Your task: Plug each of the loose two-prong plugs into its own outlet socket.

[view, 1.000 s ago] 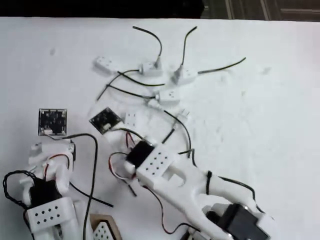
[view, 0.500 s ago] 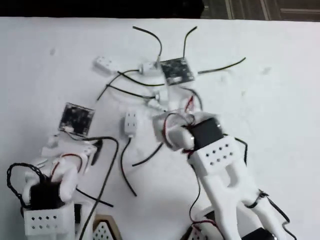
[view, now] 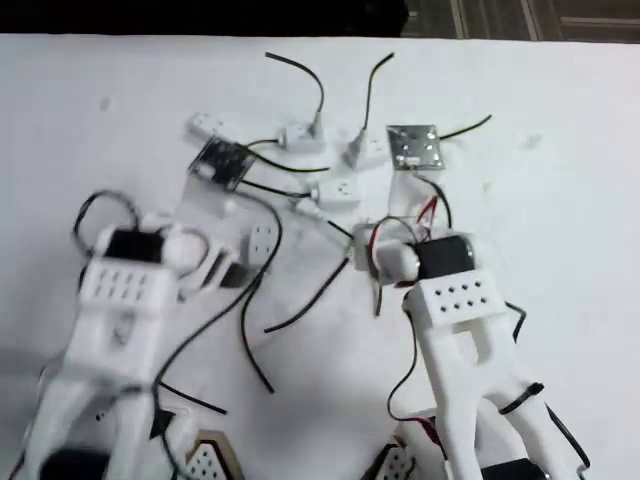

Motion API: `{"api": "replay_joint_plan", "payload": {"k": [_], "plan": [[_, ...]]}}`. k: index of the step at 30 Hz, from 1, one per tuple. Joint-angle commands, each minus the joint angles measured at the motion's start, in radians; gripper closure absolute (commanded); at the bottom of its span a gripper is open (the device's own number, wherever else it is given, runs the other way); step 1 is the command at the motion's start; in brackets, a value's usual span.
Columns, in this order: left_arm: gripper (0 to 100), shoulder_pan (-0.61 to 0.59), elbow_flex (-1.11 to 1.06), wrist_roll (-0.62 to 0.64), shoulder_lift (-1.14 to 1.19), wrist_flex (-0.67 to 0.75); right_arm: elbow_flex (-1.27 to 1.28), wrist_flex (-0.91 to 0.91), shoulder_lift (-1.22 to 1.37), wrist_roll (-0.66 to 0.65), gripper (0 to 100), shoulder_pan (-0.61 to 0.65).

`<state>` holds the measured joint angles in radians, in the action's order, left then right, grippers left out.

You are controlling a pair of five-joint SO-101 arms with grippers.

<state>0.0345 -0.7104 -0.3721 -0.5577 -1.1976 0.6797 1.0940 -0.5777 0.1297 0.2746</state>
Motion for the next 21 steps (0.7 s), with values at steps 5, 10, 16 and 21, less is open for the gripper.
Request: {"api": "replay_joint_plan", "payload": {"k": [5,10,16,21], "plan": [[69,0.047,0.387,0.137,0.541,0.049,0.021,-0.018,-0.031,-0.035,85.1,-0.05],[70,0.079,0.559,0.173,0.766,0.049,0.069,-0.073,-0.031,-0.037,85.3,-0.05],[70,0.096,0.674,0.242,0.917,0.041,0.092,-0.101,-0.039,-0.037,85.4,-0.051],[77,0.093,0.715,0.241,0.998,0.04,0.092,-0.099,-0.041,-0.037,85.4,-0.053]]}}
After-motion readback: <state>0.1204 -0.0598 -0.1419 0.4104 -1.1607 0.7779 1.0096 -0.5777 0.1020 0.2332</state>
